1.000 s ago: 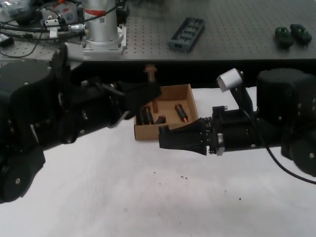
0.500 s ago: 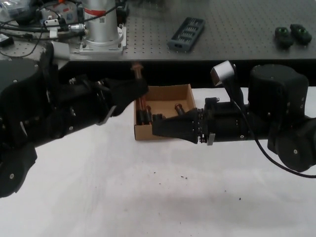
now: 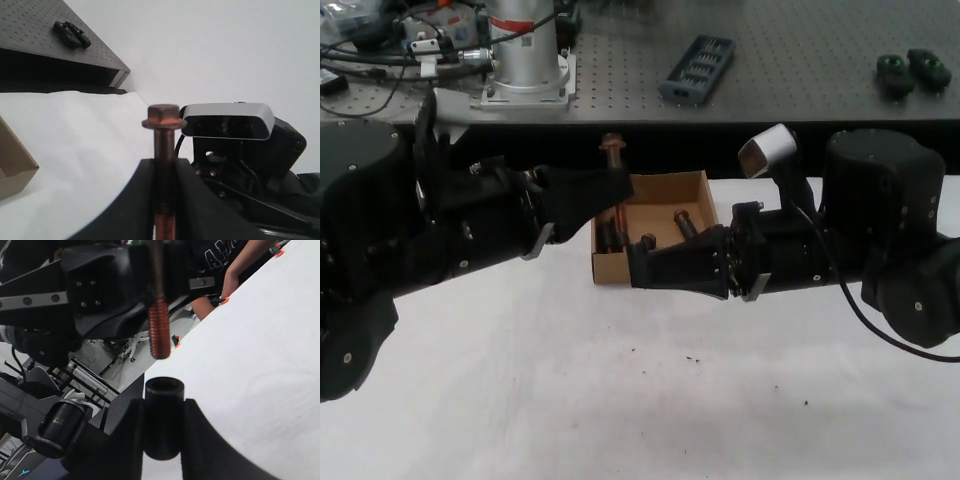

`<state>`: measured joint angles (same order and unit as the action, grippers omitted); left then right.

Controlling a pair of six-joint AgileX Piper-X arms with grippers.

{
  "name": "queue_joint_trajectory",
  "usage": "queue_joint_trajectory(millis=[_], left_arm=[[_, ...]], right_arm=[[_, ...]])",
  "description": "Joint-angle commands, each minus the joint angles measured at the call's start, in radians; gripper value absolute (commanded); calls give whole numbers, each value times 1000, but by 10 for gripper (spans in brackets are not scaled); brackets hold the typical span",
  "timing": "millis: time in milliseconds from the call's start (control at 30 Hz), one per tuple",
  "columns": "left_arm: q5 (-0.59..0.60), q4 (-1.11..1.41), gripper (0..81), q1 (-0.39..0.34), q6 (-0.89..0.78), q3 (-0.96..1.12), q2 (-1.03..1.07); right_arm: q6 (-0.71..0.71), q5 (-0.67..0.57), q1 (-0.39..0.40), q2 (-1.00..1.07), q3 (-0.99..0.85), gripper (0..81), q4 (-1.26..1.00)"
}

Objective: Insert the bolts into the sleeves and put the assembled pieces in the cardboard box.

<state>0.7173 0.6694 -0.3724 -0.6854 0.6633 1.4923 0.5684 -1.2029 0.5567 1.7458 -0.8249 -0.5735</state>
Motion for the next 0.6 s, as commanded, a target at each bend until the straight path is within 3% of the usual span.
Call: queue_joint_trajectory(millis=[0, 567], left_arm=[[13, 28, 6, -2, -25, 13, -3], [129, 28, 6, -2, -74, 13, -1]], right_arm=[[10, -38, -7, 0, -10, 16, -16], [22, -107, -7, 0, -10, 16, -17]])
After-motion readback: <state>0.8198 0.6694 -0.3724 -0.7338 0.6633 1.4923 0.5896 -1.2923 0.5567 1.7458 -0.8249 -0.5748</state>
